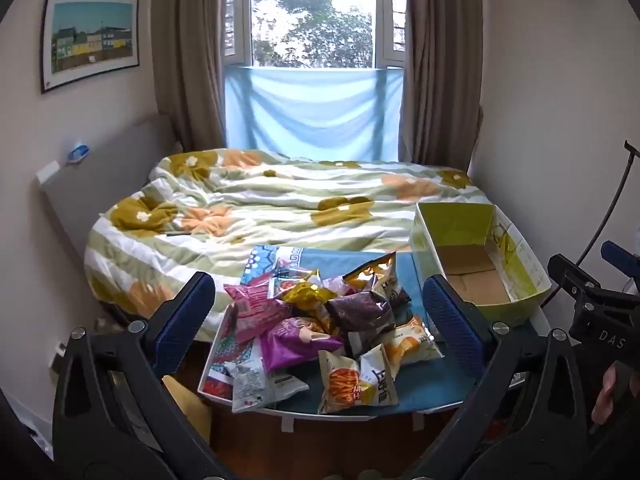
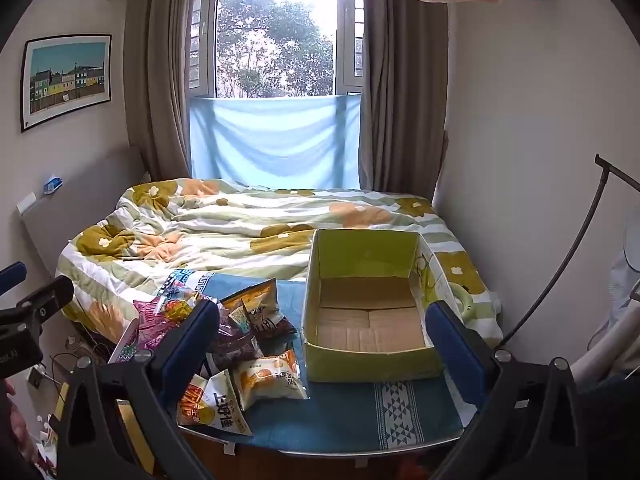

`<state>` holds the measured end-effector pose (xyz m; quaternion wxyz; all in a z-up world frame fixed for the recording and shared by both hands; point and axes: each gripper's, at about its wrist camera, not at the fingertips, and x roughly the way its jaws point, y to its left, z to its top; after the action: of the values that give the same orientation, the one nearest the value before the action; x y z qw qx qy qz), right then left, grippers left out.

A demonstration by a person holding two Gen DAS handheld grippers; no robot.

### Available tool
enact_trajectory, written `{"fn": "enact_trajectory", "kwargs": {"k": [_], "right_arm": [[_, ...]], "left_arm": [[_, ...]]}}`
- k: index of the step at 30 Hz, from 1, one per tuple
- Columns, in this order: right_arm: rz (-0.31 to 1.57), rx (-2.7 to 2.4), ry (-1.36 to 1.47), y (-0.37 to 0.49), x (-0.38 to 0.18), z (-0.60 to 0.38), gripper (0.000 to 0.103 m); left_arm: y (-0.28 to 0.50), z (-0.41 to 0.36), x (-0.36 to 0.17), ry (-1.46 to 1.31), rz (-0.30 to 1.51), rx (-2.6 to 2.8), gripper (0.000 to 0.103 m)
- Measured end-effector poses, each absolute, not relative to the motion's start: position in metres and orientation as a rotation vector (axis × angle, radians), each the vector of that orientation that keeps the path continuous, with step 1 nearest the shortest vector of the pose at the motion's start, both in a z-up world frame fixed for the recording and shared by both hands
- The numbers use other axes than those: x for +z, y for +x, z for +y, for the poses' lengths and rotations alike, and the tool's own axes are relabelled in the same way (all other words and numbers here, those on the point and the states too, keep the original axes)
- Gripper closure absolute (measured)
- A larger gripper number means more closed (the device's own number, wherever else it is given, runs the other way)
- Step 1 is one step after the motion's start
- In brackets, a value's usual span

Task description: Organize snacks

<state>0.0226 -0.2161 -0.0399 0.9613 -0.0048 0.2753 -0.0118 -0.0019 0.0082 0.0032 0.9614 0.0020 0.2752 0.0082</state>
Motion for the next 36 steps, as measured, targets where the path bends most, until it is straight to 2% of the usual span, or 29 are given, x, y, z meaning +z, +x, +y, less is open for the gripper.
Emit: {"fn": "enact_trajectory", "kwargs": {"k": [36], "right_arm": [[0.589, -0.064, -0.001, 0.027, -0.043, -0.21, 0.0]], "left_arm": [[0.011, 0.011, 0.003, 0.017, 0.567, -0.02, 0.0]]}}
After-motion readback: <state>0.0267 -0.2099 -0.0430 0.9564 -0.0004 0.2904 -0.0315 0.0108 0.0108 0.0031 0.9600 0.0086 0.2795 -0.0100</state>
